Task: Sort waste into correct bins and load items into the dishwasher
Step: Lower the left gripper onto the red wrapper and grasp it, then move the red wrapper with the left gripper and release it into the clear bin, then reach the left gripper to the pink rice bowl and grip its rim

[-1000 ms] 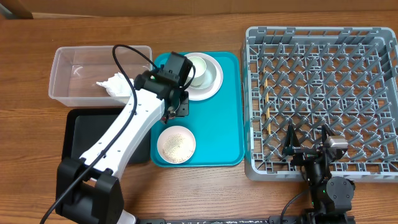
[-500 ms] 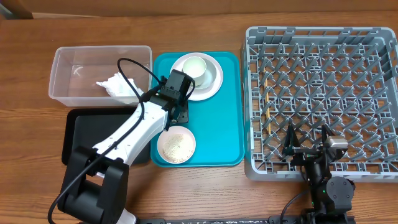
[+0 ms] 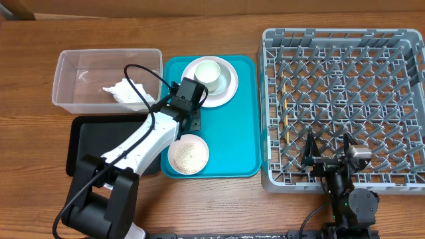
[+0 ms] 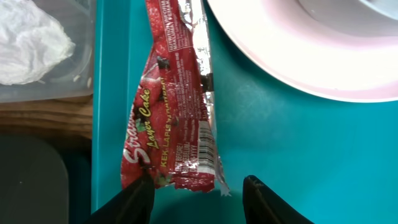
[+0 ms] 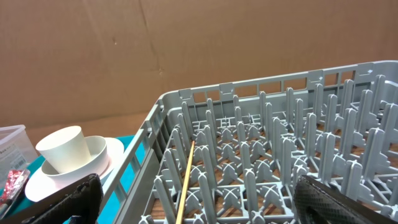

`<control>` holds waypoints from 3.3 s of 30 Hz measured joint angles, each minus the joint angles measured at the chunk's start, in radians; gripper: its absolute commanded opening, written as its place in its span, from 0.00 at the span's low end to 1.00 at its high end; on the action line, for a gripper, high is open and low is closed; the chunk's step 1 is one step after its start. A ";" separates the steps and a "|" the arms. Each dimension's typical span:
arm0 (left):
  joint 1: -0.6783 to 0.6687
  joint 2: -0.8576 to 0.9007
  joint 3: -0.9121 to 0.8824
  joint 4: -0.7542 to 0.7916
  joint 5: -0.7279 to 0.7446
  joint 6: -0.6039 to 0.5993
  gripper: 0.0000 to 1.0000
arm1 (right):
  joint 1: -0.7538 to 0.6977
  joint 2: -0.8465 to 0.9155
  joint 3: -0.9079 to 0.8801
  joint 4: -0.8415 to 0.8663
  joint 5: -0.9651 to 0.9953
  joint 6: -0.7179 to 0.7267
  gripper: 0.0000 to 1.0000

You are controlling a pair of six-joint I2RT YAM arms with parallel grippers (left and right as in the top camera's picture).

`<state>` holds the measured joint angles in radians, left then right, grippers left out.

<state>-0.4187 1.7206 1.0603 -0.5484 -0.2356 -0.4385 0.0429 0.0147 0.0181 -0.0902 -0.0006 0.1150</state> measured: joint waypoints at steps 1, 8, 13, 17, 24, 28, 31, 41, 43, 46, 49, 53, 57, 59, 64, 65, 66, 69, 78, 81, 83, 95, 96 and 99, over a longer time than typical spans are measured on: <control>0.000 0.000 -0.001 0.002 -0.004 0.000 0.48 | 0.000 0.000 0.000 0.000 0.000 0.000 1.00; 0.013 0.000 -0.002 0.020 -0.012 0.000 0.44 | 0.000 0.000 0.000 0.000 0.000 0.000 1.00; 0.035 0.000 -0.002 0.030 -0.011 0.002 0.43 | 0.000 0.000 0.000 0.000 0.000 -0.001 1.00; 0.035 0.000 -0.002 0.048 0.004 0.021 0.43 | 0.000 0.000 0.000 0.000 0.000 0.000 1.00; 0.035 0.000 -0.002 0.050 0.015 0.028 0.43 | 0.000 0.000 0.000 0.000 0.000 0.000 1.00; 0.035 0.012 -0.002 0.064 0.015 0.030 0.42 | 0.000 0.000 0.000 0.000 0.000 -0.001 1.00; 0.035 0.050 -0.002 0.078 0.016 0.030 0.41 | 0.000 0.000 0.000 0.000 0.000 -0.001 1.00; 0.035 0.134 0.000 0.112 0.015 0.035 0.04 | 0.000 0.000 0.000 0.000 0.000 0.000 1.00; 0.035 0.134 0.000 0.111 0.015 0.042 0.04 | 0.000 0.000 0.000 0.000 0.000 0.000 1.00; 0.035 0.134 0.009 0.081 0.015 0.046 0.04 | 0.000 0.000 0.000 0.000 0.000 0.000 1.00; 0.035 0.133 0.035 0.007 0.015 0.047 0.04 | 0.000 0.000 0.000 0.000 0.000 0.000 1.00; 0.035 0.094 0.114 -0.079 0.016 0.049 0.04 | 0.000 0.000 0.000 0.000 0.000 0.000 1.00; 0.035 -0.020 0.220 -0.091 0.018 0.049 0.04 | 0.000 0.000 0.000 0.000 0.000 0.000 1.00; 0.035 -0.079 0.255 -0.087 0.017 0.049 0.04 | 0.000 0.000 0.000 0.000 0.000 0.000 1.00; 0.051 -0.170 0.293 -0.060 -0.027 0.049 0.04 | 0.000 0.000 0.000 0.000 0.000 -0.001 1.00; 0.062 -0.171 0.294 -0.061 -0.044 0.049 0.04 | 0.000 0.000 0.000 0.000 0.000 0.000 1.00; 0.074 -0.169 0.293 -0.065 -0.056 0.049 0.04 | 0.000 0.000 0.000 0.000 0.000 0.000 1.00; 0.133 -0.145 0.293 -0.076 -0.083 0.049 0.04 | 0.000 0.000 0.000 0.000 0.000 0.000 1.00; 0.328 0.011 0.292 -0.078 -0.055 0.056 0.46 | 0.000 0.000 0.000 0.000 0.000 0.000 1.00; 0.376 0.040 0.290 -0.077 -0.005 0.053 0.69 | 0.000 0.000 0.000 0.000 0.000 0.000 1.00; 0.398 0.040 0.295 -0.089 0.040 0.052 0.70 | 0.000 0.000 0.000 0.000 0.000 0.000 1.00; 0.361 -0.156 0.507 -0.470 0.450 0.052 0.54 | 0.000 0.000 0.000 0.000 0.000 0.000 1.00; 0.347 -0.190 0.512 -0.505 0.480 0.052 0.50 | 0.000 0.000 0.000 0.000 0.000 0.000 1.00; 0.280 -0.280 0.524 -0.637 0.545 0.051 0.29 | 0.000 0.000 0.000 0.000 0.000 0.000 1.00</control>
<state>-0.1383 1.4410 1.5841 -1.1854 0.3092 -0.3870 0.0425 0.0147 0.0181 -0.0906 -0.0006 0.1146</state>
